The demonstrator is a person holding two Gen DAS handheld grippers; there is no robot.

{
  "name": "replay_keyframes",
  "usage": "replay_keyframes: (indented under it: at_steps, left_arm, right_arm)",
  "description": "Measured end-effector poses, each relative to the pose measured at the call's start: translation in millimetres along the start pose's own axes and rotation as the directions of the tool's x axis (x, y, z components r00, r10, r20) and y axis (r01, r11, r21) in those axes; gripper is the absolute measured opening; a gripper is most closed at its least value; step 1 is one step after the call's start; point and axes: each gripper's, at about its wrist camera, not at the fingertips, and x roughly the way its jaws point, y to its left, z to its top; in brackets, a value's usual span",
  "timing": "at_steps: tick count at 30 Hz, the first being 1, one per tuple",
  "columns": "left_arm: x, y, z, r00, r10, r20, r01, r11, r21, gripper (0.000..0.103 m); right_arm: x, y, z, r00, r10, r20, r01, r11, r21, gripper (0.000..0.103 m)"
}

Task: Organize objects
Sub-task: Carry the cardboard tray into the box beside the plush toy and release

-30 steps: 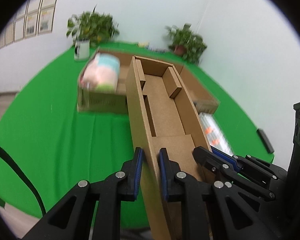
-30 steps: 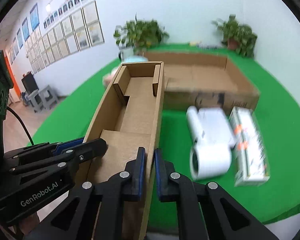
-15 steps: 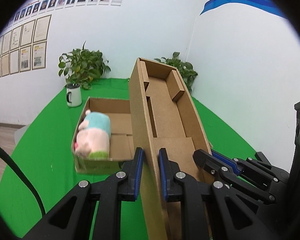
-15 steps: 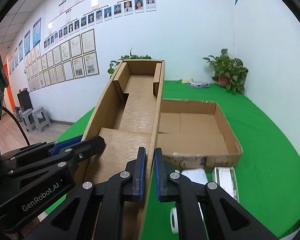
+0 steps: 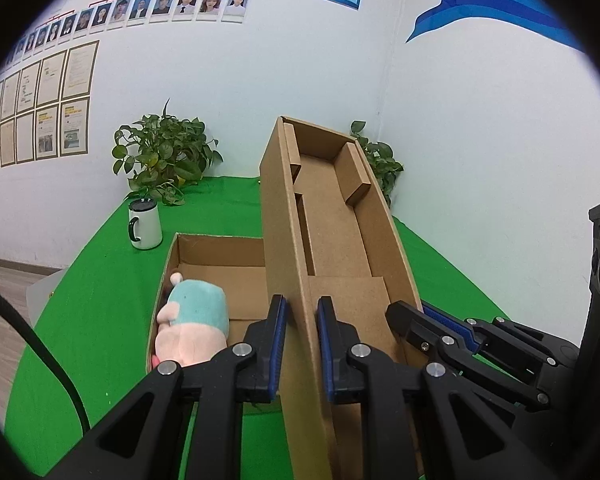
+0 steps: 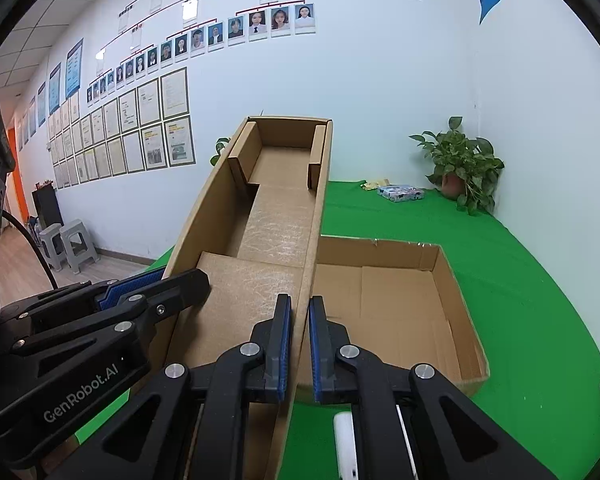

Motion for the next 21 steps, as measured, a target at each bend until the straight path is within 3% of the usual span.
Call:
replay_keyframes:
  at_steps: [7, 13, 18, 21]
  left_arm:
    - [40.0, 7.6, 23.7, 1.000, 0.002, -0.031, -0.001, 1.000, 0.017, 0.014]
    - [79.8, 15.4, 37.9, 0.997, 0.039, -0.073, -0.038, 0.999, 0.022, 0.014]
    - [116.7, 25.1, 38.7, 0.987, 0.070, -0.142, -0.068, 0.997, 0.022, 0.014]
    - [143.6, 33.0, 27.9, 0.974, 0.094, -0.208, -0.091, 0.996, 0.025, 0.014]
  right_arm:
    - [48.1, -11.6, 33.6, 1.000, -0.003, -0.017, 0.004, 1.000, 0.014, 0.007]
    - [115.1, -34.5, 65.7, 0.998, 0.028, -0.063, -0.025, 0.999, 0.046, 0.006]
    - [178.2, -56.5, 77.0, 0.991, 0.073, -0.114, -0.064, 0.995, 0.078, 0.006]
    - [218.2, -69.6, 77.6, 0.984, 0.091, -0.153, -0.076, 0.992, 0.099, 0.006]
